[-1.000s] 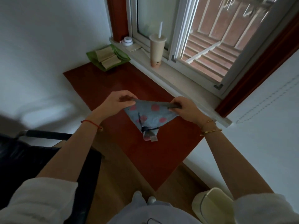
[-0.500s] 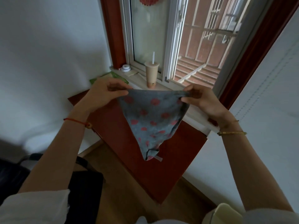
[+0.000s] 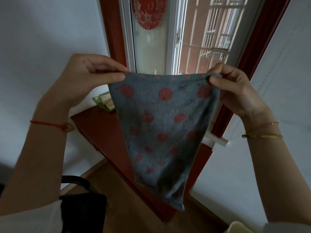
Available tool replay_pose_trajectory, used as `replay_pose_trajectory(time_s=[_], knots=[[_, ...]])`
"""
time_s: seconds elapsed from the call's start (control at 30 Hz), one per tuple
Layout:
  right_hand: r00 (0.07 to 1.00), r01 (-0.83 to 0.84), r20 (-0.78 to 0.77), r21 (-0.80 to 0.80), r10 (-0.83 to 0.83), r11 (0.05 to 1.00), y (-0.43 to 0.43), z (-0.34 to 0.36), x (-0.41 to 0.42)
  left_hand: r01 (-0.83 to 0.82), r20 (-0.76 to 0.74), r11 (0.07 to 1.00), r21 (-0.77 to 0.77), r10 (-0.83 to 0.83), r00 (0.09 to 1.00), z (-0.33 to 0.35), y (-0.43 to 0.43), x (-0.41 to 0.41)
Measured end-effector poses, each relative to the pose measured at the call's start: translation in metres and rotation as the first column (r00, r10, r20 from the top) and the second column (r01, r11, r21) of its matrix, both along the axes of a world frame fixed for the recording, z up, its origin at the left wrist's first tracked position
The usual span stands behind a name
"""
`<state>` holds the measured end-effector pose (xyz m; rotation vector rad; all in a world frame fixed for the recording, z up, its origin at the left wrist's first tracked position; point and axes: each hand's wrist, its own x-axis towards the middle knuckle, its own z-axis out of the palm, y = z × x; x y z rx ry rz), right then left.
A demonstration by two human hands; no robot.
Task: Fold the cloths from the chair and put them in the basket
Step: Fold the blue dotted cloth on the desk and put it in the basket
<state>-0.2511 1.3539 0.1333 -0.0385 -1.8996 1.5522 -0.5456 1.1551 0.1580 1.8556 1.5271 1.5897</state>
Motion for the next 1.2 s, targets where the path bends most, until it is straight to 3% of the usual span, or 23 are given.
replay_pose_trajectory(time_s=[0.2,0.43,0.6,0.7,0.9,1.03,1.2], knots=[[1.000,-0.004,0.001,0.020,0.004,1.000,0.007,0.009,-0.003,-0.010,0.025,1.000,0.014,0.010,1.000,0.003,0.011,-0.010],[0.960,0.245,0.166,-0.099,-0.227,0.964,0.068,-0.039,-0.040,-0.106,0.039,0.990,-0.097,0.110,0.993,-0.051,0.084,-0.038],[0.782,0.565,0.304,0.023,-0.544,0.825,0.131,-0.095,-0.091,-0.179,0.013,0.965,-0.192,0.185,0.983,-0.108,0.158,-0.069],[0.656,0.640,0.377,0.182,-0.654,0.747,0.158,-0.136,-0.114,-0.301,-0.038,0.911,-0.282,0.303,0.952,-0.154,0.191,-0.084],[0.558,0.618,0.536,0.242,-0.634,0.748,0.156,-0.226,-0.115,-0.413,-0.066,0.824,-0.389,0.422,0.904,-0.248,0.185,-0.072],[0.530,0.509,0.649,0.272,-0.547,0.816,0.133,-0.284,-0.089,-0.369,-0.105,0.798,-0.477,0.364,0.925,-0.310,0.154,-0.050],[0.376,0.362,0.836,0.265,-0.400,0.894,0.097,-0.358,-0.053,-0.311,-0.195,0.755,-0.577,0.243,0.950,-0.382,0.110,-0.016]])
